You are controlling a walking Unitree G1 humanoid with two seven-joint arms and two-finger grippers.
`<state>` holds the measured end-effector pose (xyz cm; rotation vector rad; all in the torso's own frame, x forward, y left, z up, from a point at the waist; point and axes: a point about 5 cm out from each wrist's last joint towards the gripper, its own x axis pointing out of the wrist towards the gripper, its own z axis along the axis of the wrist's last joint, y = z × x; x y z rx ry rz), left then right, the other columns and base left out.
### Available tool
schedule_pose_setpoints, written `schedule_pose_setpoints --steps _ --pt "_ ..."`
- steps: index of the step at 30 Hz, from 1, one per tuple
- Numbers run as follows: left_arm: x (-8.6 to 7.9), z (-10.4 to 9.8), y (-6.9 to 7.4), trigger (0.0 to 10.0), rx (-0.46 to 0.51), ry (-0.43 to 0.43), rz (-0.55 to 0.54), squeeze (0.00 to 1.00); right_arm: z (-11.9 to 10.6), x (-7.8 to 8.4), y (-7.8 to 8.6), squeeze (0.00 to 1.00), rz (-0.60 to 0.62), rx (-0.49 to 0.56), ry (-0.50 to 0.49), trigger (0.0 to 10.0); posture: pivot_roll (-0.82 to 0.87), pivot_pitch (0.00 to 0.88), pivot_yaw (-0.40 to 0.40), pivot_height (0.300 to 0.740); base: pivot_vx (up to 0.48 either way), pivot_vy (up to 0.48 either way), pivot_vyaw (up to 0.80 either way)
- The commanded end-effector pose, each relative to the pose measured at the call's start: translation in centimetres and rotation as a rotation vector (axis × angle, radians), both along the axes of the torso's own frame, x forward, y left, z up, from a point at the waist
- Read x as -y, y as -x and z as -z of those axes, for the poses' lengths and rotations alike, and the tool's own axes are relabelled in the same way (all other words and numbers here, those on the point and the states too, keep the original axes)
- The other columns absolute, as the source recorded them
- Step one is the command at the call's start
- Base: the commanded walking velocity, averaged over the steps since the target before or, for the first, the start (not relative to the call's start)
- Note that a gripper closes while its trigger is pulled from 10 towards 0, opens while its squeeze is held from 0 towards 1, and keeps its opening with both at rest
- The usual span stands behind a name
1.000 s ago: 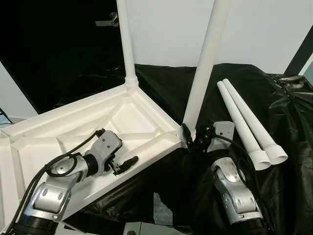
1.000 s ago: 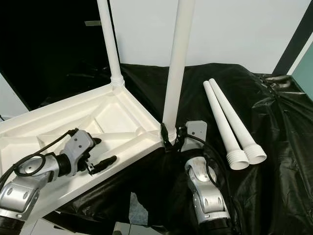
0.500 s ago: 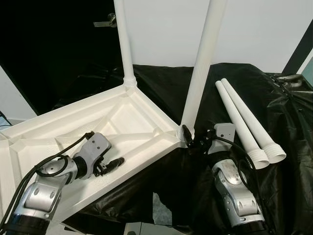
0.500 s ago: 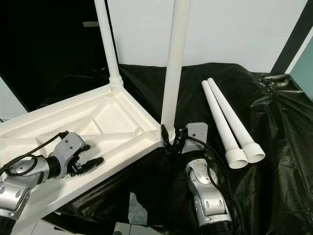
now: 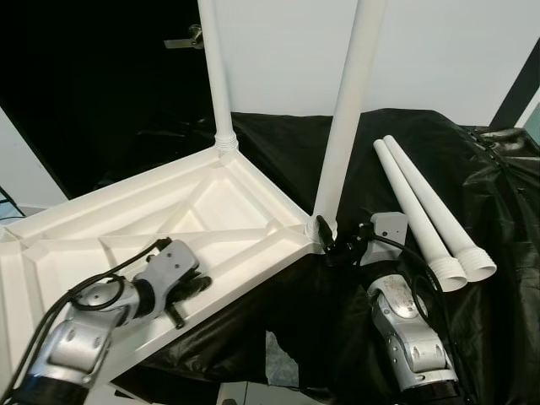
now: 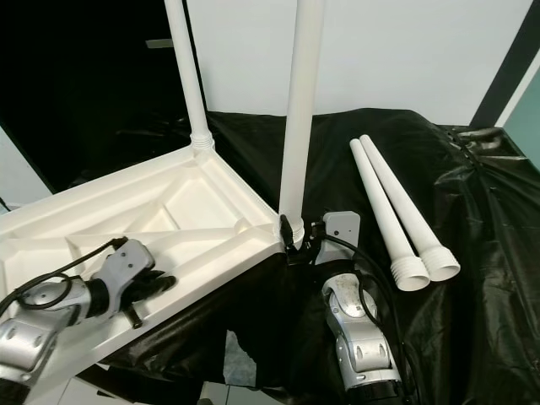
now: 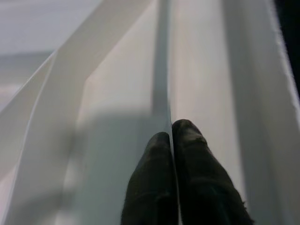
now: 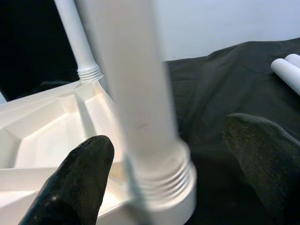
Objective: Building children table
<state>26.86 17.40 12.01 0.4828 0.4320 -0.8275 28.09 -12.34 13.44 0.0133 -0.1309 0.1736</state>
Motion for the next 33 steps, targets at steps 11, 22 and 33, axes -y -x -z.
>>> schedule_pose_setpoints --steps 11,22,33 --pt "3.4 -0.2 -5.0 3.5 0.109 0.003 -0.378 0.0 0.4 -1.0 -0.5 0.0 -0.03 -0.042 -0.004 10.0 0.08 0.0 0.024 0.74 0.0 0.0 0.0" --pt "7.0 -2.2 -6.4 10.0 0.117 0.104 -0.318 1.0 0.8 -1.1 -0.5 0.0 -0.02 -0.065 0.002 10.0 0.07 0.0 0.043 0.74 0.0 0.0 0.0" --pt "5.9 -6.5 -5.6 10.0 0.217 0.297 -0.128 0.0 1.3 -0.4 -1.1 0.0 0.024 -0.092 0.01 10.0 0.08 0.0 0.04 0.74 0.0 0.0 0.0"
